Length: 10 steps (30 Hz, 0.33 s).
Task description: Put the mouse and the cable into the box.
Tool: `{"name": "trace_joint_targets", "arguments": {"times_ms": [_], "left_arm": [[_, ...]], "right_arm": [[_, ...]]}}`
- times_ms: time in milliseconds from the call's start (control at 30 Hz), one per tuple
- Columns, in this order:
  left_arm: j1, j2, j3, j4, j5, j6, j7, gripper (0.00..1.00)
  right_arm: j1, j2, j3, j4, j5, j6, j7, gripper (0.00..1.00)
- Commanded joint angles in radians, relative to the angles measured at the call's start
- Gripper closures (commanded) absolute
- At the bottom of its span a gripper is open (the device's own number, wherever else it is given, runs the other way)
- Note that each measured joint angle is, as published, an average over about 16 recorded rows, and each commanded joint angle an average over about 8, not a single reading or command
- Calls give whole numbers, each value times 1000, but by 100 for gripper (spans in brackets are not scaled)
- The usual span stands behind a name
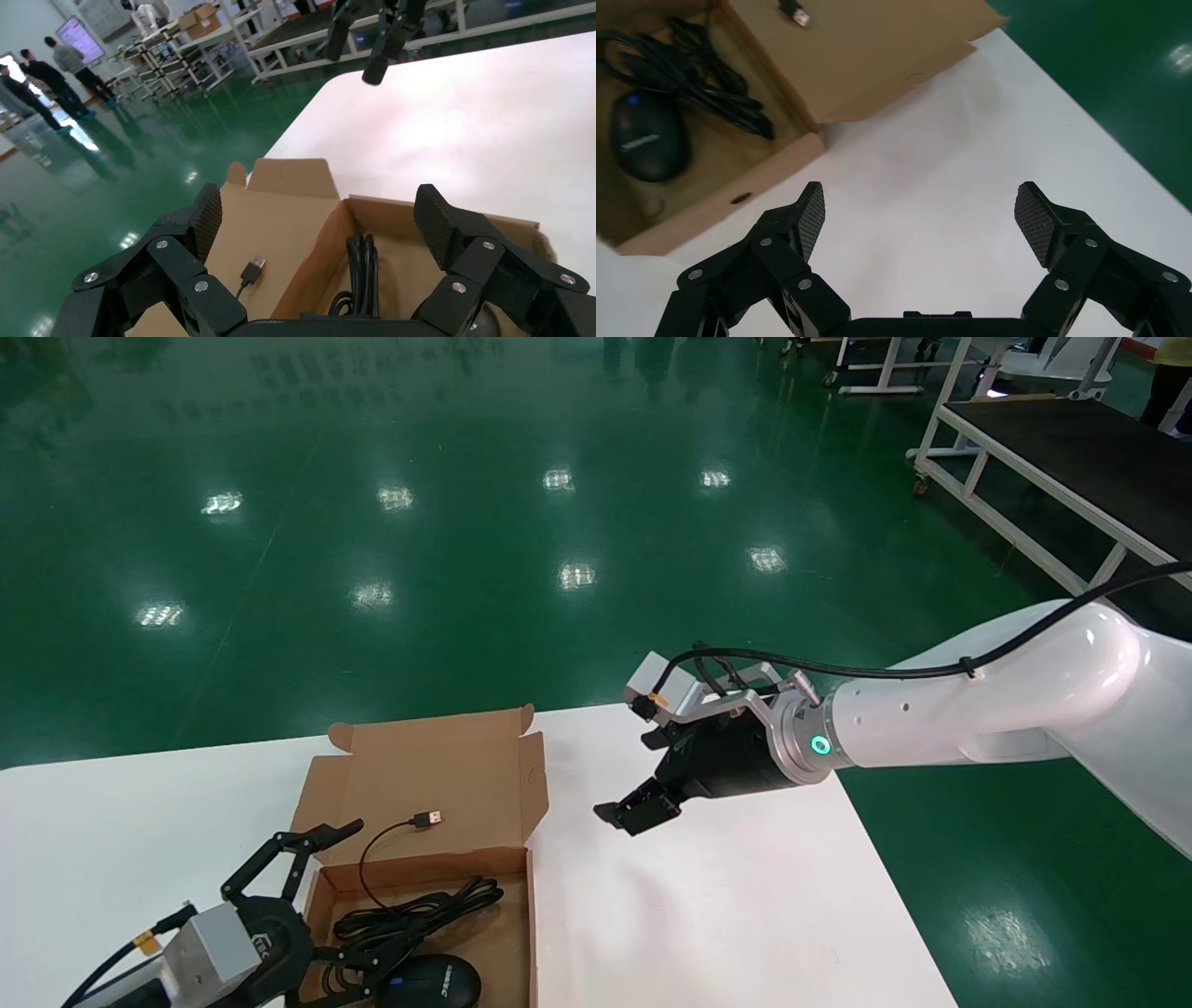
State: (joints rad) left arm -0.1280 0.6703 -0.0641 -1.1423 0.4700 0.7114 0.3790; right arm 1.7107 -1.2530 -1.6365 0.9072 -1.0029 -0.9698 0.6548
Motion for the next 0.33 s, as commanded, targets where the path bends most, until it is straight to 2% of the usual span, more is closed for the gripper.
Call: {"name": "trace_joint_targets", "arguments": {"times_ms": [33, 333], "left_arm": [[8, -1, -5, -3, -2, 1, 2, 100], [41, -4, -23, -15, -10, 3, 4, 100]], "right_arm": [[-11, 3, -5, -17, -3, -1, -6, 100], [-41, 1, 16, -62, -7, 25, -59, 100]]}}
